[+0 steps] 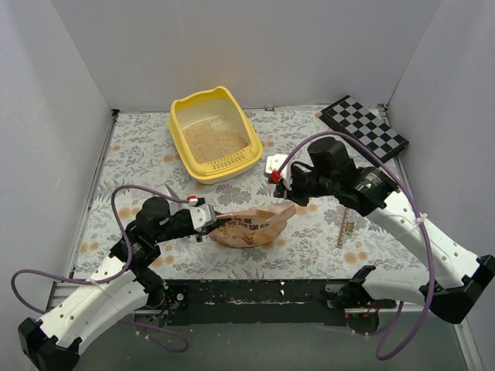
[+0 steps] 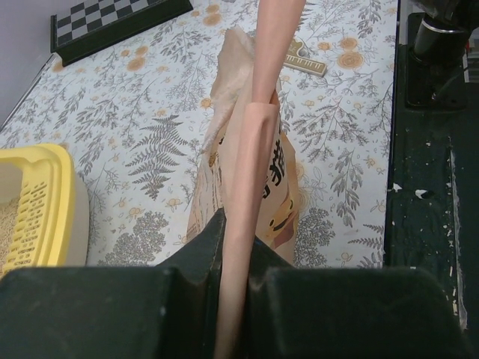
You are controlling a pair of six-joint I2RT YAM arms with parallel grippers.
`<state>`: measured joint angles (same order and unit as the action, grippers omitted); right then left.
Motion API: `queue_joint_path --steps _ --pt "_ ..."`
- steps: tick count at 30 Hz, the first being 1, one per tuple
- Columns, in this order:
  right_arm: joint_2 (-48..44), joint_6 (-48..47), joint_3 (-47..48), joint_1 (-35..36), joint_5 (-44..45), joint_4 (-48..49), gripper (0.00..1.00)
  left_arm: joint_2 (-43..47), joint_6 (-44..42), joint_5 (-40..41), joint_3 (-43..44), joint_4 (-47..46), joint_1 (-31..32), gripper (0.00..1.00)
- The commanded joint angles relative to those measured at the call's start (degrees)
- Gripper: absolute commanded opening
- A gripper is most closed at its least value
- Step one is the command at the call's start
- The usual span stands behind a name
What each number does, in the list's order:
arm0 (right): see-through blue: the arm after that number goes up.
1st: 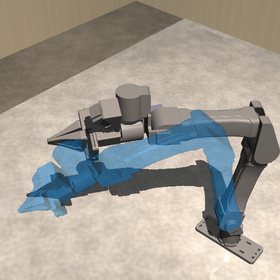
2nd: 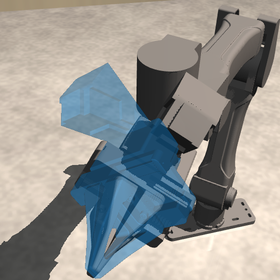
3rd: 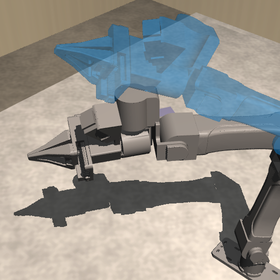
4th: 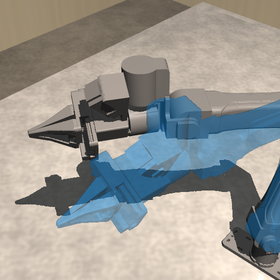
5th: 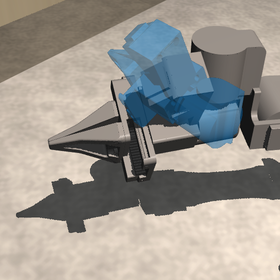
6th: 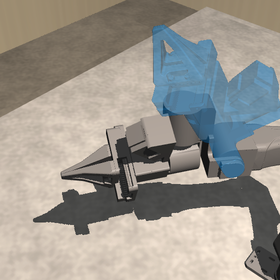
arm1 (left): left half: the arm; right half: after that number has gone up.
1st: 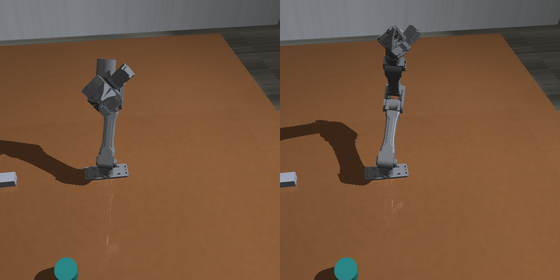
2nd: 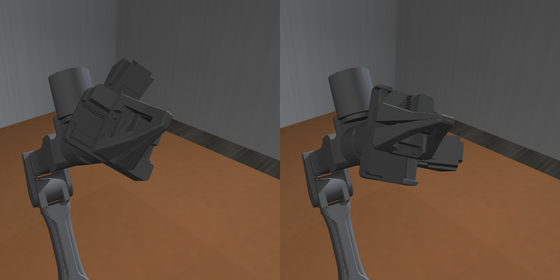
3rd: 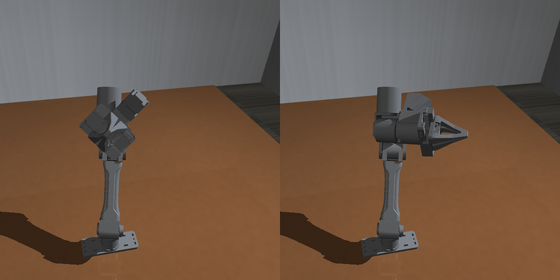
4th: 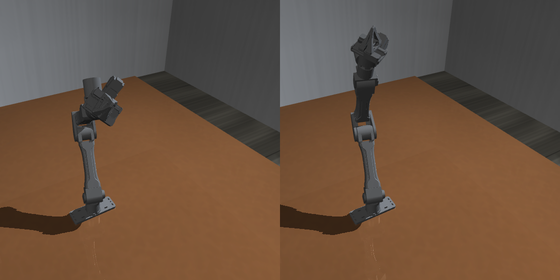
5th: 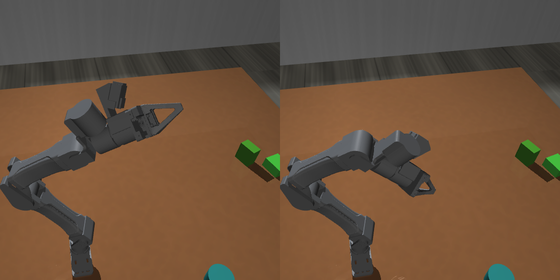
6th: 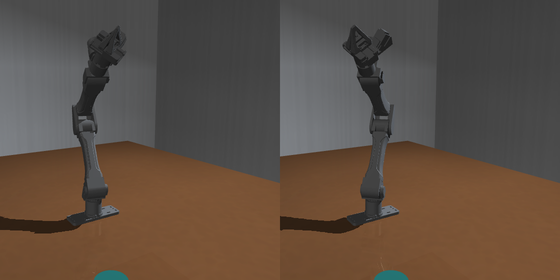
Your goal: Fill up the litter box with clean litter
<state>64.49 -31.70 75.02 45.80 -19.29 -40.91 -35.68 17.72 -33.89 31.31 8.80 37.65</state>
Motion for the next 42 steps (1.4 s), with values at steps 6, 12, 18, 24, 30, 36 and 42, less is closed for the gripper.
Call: queue_joint_path --steps 6,12,18,24,30,36,42 --pt "9.8 -5.6 5.5 -0.1 -9.3 -7.5 0.01 6.1 -0.4 -1.4 -3.5 -4.5 1.5 0.00" --pt "13.1 -6.3 6.5 0.0 -12.3 -10.1 0.01 5.9 -0.2 -0.7 -3.3 -4.8 2.2 0.00" --pt "12.5 -5.9 3.3 0.3 -13.9 -10.2 0.01 5.5 -0.2 0.1 -3.3 -5.4 2.9 0.00" --pt "12.5 -5.2 0.4 1.0 -14.9 -9.8 0.01 4.1 -0.2 0.1 -2.1 -6.0 2.9 0.00" --pt "12.9 -4.9 -0.9 1.7 -16.3 -9.8 0.01 3.2 0.0 0.3 -1.2 -5.9 3.0 0.00" --pt "14.1 -4.6 -2.8 3.0 -16.4 -9.5 0.01 2.5 0.0 0.8 -0.7 -6.1 3.0 0.00" --pt "16.9 -2.8 -5.2 3.5 -15.8 -5.2 0.01 1.1 0.6 0.6 -0.1 -8.4 2.9 0.00"
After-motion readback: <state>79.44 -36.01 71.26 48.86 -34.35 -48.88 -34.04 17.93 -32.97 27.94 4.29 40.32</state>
